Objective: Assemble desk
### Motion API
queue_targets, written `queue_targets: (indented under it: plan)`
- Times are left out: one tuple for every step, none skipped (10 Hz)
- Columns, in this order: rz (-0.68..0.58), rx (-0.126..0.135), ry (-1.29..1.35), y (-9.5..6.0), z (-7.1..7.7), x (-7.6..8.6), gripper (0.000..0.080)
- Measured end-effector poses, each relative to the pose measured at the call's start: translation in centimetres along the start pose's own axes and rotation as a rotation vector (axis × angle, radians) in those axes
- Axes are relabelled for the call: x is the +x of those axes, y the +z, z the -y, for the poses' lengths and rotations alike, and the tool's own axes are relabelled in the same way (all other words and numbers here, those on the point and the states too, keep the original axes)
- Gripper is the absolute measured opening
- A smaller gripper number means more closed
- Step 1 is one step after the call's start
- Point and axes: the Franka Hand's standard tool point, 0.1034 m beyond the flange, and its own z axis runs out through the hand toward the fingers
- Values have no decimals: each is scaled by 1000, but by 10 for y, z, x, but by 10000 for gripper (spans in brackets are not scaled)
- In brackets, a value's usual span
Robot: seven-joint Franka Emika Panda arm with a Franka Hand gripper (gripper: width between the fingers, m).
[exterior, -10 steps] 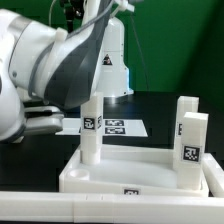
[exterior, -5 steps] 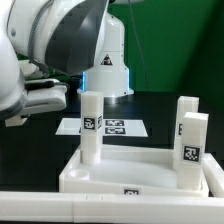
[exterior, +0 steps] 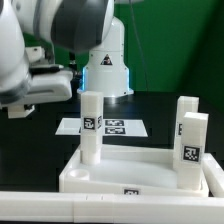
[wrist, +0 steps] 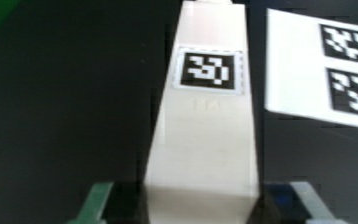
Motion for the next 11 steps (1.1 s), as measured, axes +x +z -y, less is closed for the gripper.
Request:
queue_targets:
  plan:
    - [-38, -7, -3, -13, -1, -4, 284]
    - [-119, -28, -11, -16, -10, 2, 284]
    - [-186, -30, -10, -17, -9, 3, 284]
    - [-237, -38, -8, -19, -11, 3, 284]
    - [-298, -36, -1, -23, -10, 4, 284]
    - [-326, 0, 22, -34, -1, 1, 284]
    - [-378, 59, 61, -49, 8, 2, 284]
    - [-423, 88, 100, -62, 14, 3, 284]
    - [-447, 89, 130, -69, 16, 5, 284]
    - [-524, 61, 121, -74, 10, 11, 284]
    - [-577, 51, 130, -74, 8, 11, 284]
